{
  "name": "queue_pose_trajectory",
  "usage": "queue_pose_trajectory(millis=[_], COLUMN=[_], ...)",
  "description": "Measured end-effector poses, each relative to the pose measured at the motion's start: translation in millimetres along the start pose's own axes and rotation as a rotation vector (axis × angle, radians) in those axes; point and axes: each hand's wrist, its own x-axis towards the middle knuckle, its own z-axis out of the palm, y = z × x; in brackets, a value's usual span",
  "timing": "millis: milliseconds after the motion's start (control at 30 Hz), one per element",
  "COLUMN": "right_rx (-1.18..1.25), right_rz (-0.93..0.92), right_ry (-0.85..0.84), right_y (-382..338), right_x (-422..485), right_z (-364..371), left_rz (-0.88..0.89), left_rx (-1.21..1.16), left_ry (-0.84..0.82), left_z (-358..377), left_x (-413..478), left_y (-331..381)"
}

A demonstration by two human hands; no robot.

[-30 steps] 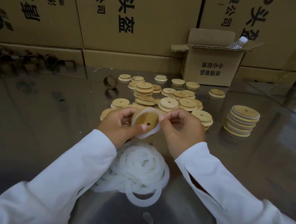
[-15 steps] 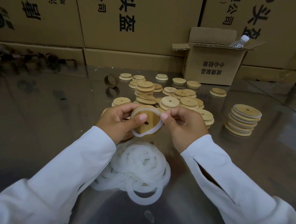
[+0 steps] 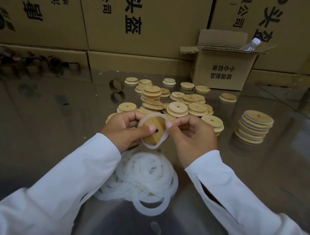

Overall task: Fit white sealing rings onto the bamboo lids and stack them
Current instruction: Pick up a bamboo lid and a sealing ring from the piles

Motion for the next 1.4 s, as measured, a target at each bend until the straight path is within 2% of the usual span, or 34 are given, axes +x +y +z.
queue_pose_trajectory(millis=[233,600,800,900,1033,1400], right_rx=[-0.158,-0.213,-0.117,-0.141,-0.192,-0.329], right_rz=[-0.05,-0.025,0.048,0.034,0.01,0.073], right_ry=[-0.109,-0.101,-0.063,-0.005,0.076,-0.021], right_y=[-2.4,-10.9,-8.1,-5.6,-5.1,-6.5], right_x=[-2.2,4.9,-2.3,-5.3,-4.8,4.5], right_z=[-1.9,-10.5,-4.4,-1.1,-2.4,-7.9], left_rz=[0.048,0.188,0.176,0.131,0.092,0.153], left_rx=[0.089,0.152,0.125,0.062,0.016,0.088], left_ry=[-0.007,0.007,0.058,0.095,0.06,0.037], left_z=[0.6,0.0,0.7,0.1,2.5,2.7], left_x=[-1.1,-1.0,-0.8,1.2,0.6,0.1], left_y=[0.0,4.4,-1.0,-1.9,-3.5,-2.0])
